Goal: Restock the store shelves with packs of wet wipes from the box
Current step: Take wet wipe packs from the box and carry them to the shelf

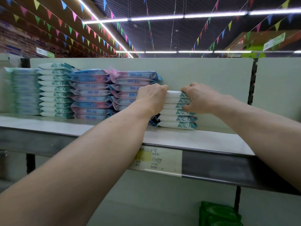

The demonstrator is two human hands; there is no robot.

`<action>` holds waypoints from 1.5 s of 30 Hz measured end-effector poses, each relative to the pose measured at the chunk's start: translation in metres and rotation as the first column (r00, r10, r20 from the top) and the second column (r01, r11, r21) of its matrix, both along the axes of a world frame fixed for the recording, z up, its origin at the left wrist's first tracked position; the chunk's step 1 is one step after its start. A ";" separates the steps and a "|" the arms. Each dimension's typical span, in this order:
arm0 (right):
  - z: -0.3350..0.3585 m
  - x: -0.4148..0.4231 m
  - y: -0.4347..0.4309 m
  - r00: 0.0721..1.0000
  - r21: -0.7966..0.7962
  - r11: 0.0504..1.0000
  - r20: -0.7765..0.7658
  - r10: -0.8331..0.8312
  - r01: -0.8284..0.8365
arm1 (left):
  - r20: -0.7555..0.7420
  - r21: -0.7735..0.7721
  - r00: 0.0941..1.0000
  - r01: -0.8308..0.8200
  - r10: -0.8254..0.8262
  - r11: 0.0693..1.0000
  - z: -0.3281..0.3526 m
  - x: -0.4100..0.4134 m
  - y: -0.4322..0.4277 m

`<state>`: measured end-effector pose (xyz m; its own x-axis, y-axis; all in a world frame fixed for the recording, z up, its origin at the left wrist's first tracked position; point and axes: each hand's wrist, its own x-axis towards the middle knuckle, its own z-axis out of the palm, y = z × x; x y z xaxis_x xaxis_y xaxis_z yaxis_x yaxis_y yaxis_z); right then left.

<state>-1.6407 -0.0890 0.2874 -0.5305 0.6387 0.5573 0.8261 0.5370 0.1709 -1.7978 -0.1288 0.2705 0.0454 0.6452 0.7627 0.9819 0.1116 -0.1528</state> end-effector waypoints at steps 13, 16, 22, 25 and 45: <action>-0.001 0.000 -0.003 1.000 0.020 1.000 0.025 -0.005 0.004 | -0.006 -0.090 1.000 -0.030 0.030 0.996 -0.003 0.004 -0.006; -0.001 -0.001 0.000 1.000 0.018 1.000 0.028 -0.006 0.005 | -0.012 -0.097 1.000 -0.027 0.026 0.995 -0.004 0.003 -0.004; -0.001 -0.001 -0.002 1.000 0.012 1.000 0.022 -0.005 0.005 | -0.014 -0.104 1.000 -0.026 0.024 0.994 -0.003 0.003 -0.004; -0.001 -0.001 -0.002 1.000 0.018 1.000 0.026 -0.014 0.013 | -0.025 -0.095 0.999 -0.039 0.037 0.995 -0.004 0.003 -0.003; -0.010 -0.008 -0.001 0.981 0.057 0.993 0.160 -0.110 0.103 | -0.082 -0.165 0.991 -0.121 0.108 0.979 -0.004 0.011 -0.003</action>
<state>-1.6491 -0.0903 0.2776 -0.5468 0.6711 0.5006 0.8373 0.4354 0.3308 -1.7866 -0.1313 0.2662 0.0146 0.7685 0.6397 0.9498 0.1893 -0.2490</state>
